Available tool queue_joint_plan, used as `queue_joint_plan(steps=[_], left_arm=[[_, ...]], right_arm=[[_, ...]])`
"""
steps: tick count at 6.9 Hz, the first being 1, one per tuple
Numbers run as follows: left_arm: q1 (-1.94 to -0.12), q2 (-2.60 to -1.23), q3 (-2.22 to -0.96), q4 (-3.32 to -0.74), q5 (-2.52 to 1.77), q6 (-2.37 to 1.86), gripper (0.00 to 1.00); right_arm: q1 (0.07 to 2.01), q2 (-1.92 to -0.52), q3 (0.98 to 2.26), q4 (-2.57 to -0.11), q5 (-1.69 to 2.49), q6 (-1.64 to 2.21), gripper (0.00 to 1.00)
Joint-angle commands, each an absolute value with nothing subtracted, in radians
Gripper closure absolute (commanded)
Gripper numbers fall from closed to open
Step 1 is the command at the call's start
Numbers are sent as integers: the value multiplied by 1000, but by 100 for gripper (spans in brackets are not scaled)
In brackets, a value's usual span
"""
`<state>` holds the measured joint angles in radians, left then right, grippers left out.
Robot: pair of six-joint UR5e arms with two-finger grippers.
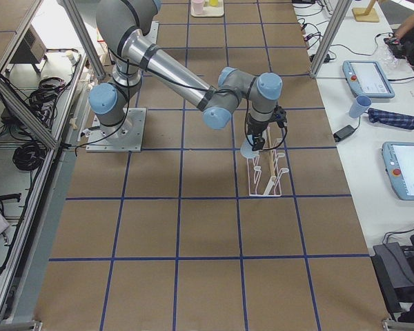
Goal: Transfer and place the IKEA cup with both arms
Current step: 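Lower the right gripper and close it on the light-blue cup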
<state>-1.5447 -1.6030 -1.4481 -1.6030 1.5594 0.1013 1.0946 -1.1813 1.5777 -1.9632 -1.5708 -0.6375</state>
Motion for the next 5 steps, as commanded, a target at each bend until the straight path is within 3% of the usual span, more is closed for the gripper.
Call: queue_joint_plan(steps=[1,5], left_arm=[[-1543,-1605,-1447,-1603,1559,101,0],[-1543,-1606,-1442,-1603,1559,101,0]], right_arm=[[1088,-1181,1572,-1959,-1571,-646,52],[1085,-1239,1549,-1896,-1572,-655,58]])
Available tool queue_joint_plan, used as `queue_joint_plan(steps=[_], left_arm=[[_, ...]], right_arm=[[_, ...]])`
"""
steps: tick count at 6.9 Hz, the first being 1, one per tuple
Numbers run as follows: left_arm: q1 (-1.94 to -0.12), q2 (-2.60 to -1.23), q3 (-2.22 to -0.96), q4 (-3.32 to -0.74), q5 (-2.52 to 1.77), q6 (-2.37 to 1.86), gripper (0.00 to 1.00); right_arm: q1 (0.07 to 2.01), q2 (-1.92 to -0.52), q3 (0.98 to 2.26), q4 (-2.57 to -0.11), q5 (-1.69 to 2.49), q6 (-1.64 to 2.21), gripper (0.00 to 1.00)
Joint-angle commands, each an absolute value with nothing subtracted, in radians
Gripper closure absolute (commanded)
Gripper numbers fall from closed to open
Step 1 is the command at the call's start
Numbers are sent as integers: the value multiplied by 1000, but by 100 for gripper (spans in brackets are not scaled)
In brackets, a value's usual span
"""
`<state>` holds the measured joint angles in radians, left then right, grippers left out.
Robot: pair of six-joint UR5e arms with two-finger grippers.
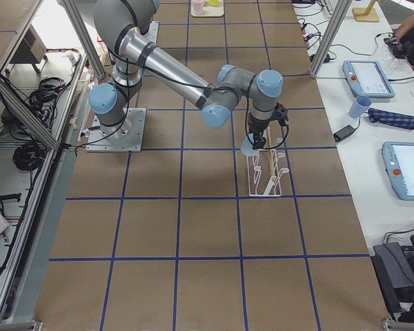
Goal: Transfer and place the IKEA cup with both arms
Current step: 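Lower the right gripper and close it on the light-blue cup, then lift the cup off the rack with the right gripper while the left arm reaches over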
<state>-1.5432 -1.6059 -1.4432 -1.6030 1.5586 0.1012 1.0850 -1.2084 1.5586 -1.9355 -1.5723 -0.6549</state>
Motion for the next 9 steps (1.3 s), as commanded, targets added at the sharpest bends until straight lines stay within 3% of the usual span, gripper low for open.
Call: queue_joint_plan(steps=[1,9], left_arm=[[-1543,-1606,-1442,-1603,1559,101,0],[-1448,-1577,-1462,-1670,1273,132,0]], right_arm=[[1085,-1274,1531,-1863,-1574,-655,58],[1121,-1615,1529,-1434,-1582,-517,58]])
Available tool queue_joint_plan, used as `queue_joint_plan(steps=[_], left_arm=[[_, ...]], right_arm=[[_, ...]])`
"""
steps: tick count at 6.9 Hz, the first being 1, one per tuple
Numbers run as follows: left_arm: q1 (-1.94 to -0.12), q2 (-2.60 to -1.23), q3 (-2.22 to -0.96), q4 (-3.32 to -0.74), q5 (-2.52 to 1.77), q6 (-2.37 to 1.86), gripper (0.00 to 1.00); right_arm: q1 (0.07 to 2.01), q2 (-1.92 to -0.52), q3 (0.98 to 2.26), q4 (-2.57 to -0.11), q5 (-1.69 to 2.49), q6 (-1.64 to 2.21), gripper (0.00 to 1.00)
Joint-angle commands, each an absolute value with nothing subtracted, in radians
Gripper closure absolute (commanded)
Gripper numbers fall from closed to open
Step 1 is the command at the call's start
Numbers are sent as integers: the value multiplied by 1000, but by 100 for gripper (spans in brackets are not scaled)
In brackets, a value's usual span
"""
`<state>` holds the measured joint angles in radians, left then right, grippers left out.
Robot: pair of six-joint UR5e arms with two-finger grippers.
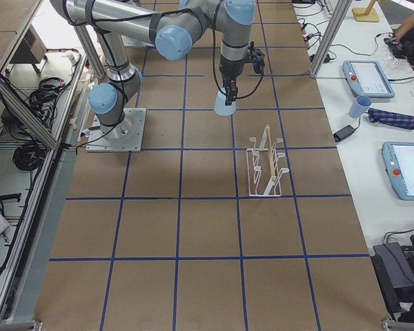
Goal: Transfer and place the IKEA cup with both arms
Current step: 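Lift the cup off the rack with the right gripper while the left arm reaches over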
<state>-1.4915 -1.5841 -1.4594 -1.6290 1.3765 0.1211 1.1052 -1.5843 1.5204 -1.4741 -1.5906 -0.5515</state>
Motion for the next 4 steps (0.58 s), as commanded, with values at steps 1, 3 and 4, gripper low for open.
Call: queue_joint_plan(steps=[1,3,4], left_arm=[[-1410,-1574,-1462,-1710,1197,171,0],[-1323,-1572,-1476,-1794,998,202,0],[-1292,-1569,-1533,-1802,889,271,0]], right_arm=[[1124,-1618,1542,-1424,-1471,-517,58],[1124,-1620,1537,-1278,-1273,-517,58],[1124,-1618,1536,-1208,-1164,-517,58]])
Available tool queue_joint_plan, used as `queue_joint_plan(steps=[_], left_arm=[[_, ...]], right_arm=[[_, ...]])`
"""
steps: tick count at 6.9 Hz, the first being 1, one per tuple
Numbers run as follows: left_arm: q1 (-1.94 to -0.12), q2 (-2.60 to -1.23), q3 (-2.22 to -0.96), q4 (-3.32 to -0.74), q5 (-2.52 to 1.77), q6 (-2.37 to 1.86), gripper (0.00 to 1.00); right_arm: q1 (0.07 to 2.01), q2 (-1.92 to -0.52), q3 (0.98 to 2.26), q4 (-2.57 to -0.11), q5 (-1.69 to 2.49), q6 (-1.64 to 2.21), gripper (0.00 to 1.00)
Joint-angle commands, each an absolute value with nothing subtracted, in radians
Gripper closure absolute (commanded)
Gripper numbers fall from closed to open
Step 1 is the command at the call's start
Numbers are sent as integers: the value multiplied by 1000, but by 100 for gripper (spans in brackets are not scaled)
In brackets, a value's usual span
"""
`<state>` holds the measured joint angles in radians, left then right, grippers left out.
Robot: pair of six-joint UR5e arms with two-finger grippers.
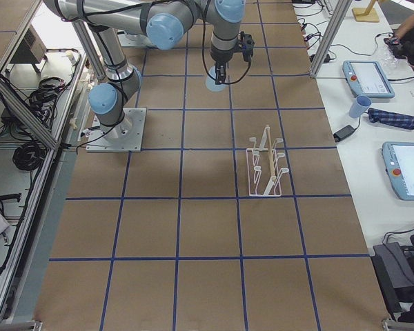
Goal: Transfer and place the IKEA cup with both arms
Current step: 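Lift the cup off the rack with the right gripper while the left arm reaches over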
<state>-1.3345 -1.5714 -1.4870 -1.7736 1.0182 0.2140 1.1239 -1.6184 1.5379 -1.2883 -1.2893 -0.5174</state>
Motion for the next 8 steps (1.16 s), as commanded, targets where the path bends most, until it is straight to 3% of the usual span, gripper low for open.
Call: queue_joint_plan(steps=[1,6,8], left_arm=[[-1286,-1562,-1605,-1795,821,306,0],[-1302,-1517,-1868,-1776,139,371,0],[-1403,-1552,-1885,-1677,21,365,0]], right_arm=[[1124,-1617,1536,-1142,-1047,-512,58],[1126,-1621,1546,-755,-538,-515,58],[1152,-1621,1546,-668,-424,-515,57]])
